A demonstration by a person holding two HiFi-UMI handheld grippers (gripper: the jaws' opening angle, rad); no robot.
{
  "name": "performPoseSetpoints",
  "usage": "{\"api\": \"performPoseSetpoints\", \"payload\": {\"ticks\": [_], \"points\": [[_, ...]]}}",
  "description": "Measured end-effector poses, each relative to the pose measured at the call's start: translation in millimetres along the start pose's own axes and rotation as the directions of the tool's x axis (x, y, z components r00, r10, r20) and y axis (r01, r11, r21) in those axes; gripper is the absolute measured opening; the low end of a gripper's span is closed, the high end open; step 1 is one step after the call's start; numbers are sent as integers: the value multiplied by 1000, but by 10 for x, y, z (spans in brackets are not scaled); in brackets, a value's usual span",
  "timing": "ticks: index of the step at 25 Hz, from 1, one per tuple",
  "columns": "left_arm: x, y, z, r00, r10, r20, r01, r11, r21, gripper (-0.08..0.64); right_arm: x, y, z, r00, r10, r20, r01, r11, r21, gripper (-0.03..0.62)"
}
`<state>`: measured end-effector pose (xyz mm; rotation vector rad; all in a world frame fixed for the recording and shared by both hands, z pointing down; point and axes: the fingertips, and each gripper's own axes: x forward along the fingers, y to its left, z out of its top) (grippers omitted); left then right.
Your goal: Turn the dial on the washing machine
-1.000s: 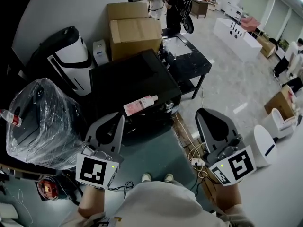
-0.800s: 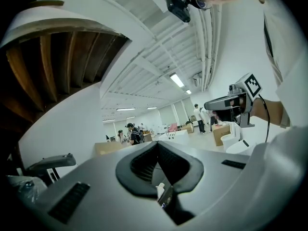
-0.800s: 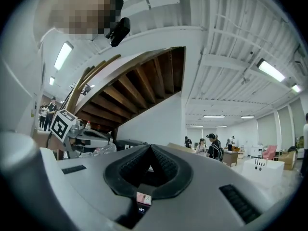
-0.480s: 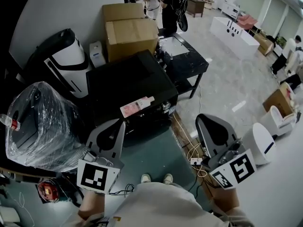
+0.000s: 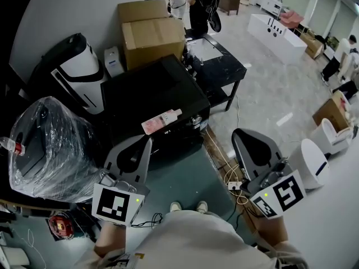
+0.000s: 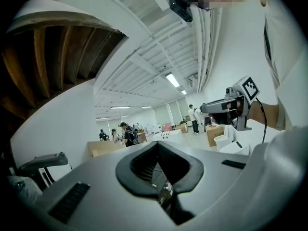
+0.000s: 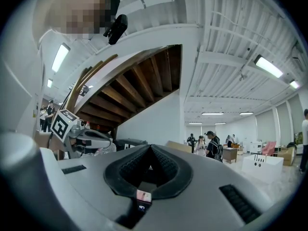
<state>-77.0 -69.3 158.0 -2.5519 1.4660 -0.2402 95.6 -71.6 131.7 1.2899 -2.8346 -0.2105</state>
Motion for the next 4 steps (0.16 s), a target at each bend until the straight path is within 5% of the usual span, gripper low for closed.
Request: {"api": "performPoseSetpoints", "payload": {"ticks": [4], "points": [[29, -25, 57, 1000, -16, 12, 16, 1000, -12, 18, -77, -155, 32, 997, -71, 2, 71, 997, -20, 29]]}}
